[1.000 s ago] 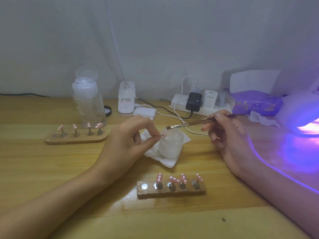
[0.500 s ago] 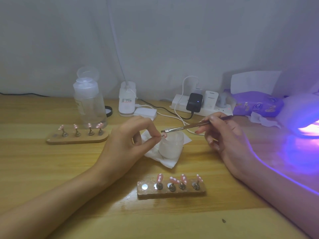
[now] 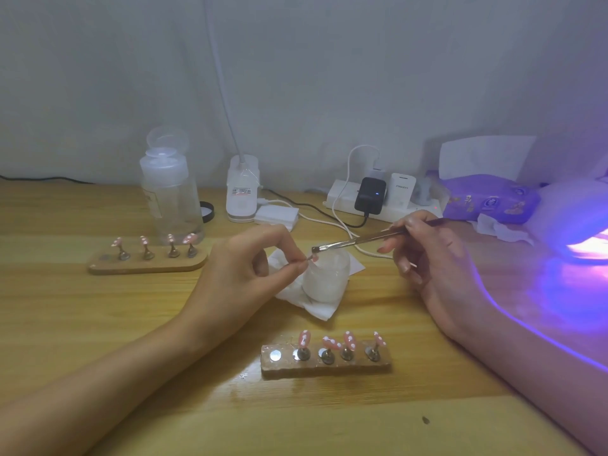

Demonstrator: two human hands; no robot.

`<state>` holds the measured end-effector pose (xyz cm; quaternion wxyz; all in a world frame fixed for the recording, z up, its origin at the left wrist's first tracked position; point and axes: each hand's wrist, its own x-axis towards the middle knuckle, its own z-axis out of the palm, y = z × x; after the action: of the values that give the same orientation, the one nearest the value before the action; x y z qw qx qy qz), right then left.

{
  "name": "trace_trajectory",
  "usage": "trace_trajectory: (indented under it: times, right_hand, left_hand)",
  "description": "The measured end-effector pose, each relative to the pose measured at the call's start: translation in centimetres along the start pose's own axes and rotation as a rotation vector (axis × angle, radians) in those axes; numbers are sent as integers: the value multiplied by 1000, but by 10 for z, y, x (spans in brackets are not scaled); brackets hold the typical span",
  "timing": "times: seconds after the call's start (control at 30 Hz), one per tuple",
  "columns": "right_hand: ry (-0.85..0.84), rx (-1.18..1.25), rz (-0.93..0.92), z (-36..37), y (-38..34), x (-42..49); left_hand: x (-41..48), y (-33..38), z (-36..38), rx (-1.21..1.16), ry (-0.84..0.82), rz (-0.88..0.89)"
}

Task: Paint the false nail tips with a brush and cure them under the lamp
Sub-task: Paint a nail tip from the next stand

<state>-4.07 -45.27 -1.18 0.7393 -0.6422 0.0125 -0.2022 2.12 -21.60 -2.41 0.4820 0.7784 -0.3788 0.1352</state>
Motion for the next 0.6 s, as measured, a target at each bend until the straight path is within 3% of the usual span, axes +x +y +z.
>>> trace_trajectory:
  times: [0.47, 0.6]
  right_hand:
    - [68, -15, 40, 0, -1, 1]
    - [16, -13, 4, 1, -1, 0]
  left_hand:
    - [-1, 0, 0, -59, -9, -29]
    - [-1, -2, 0, -73, -7, -37]
